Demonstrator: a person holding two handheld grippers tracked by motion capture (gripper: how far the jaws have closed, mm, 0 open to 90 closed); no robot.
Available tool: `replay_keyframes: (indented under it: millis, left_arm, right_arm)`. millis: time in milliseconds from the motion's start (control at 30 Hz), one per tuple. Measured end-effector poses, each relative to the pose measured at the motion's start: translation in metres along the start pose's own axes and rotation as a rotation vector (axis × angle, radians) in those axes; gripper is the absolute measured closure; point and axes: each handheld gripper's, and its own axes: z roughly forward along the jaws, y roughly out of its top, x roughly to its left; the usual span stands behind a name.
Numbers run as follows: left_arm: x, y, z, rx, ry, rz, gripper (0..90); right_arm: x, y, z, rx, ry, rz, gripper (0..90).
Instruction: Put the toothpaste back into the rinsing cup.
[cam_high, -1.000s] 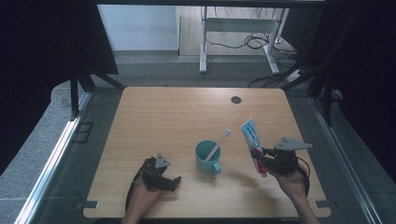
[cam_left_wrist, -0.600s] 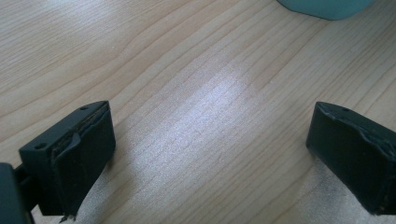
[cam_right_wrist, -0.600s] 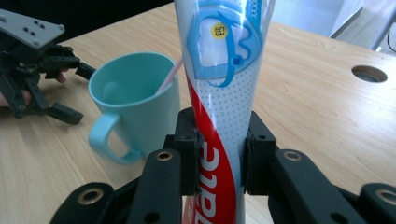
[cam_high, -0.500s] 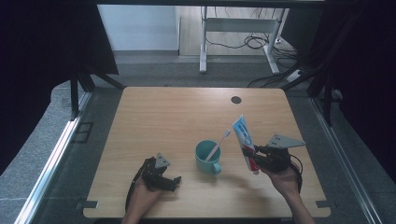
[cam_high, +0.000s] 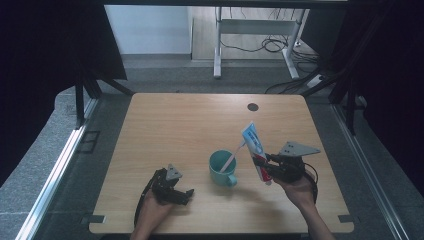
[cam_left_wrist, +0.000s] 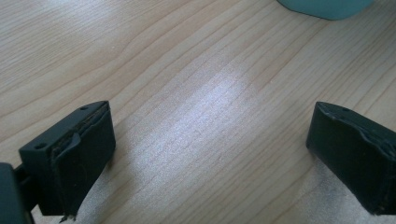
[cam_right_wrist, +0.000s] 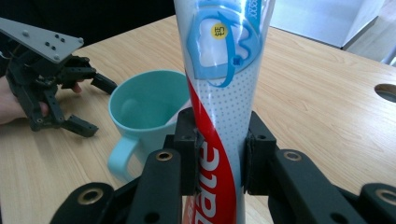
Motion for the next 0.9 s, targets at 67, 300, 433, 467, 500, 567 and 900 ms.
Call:
replay_keyframes:
  millis: [67,300,433,467,500,567,900]
  left_arm:
    - [0.000,0.000,0.000,0.001,0.000,0.000,1.3]
    - [0.000,0.000,0.000,-0.001,0.000,0.000,1.3]
    - [0.000,0.000,0.000,0.000,0.001,0.000,1.3]
    - [0.000,0.000,0.000,0.001,0.002,0.001,1.3]
    - [0.000,0.000,0.000,0.001,0.001,0.000,1.3]
    - [0.000,0.000,0.000,0.004,-0.001,0.003,1.3]
    - [0.000,0.000,0.000,0.002,0.001,0.000,1.3]
  right_arm:
    - [0.002,0.003,0.002,-0.003,0.007,-0.003,71.6]
    - [0.005,0.008,0.007,0.001,0.018,-0.005,71.7]
    - [0.007,0.012,0.010,-0.003,0.025,-0.009,71.7]
    - [0.008,0.013,0.011,-0.005,0.026,-0.010,71.7]
    - [0.008,0.014,0.011,-0.004,0.029,-0.010,71.7]
    - [0.008,0.014,0.012,-0.005,0.031,-0.011,71.7]
    - [0.011,0.022,0.019,-0.015,0.052,-0.004,71.7]
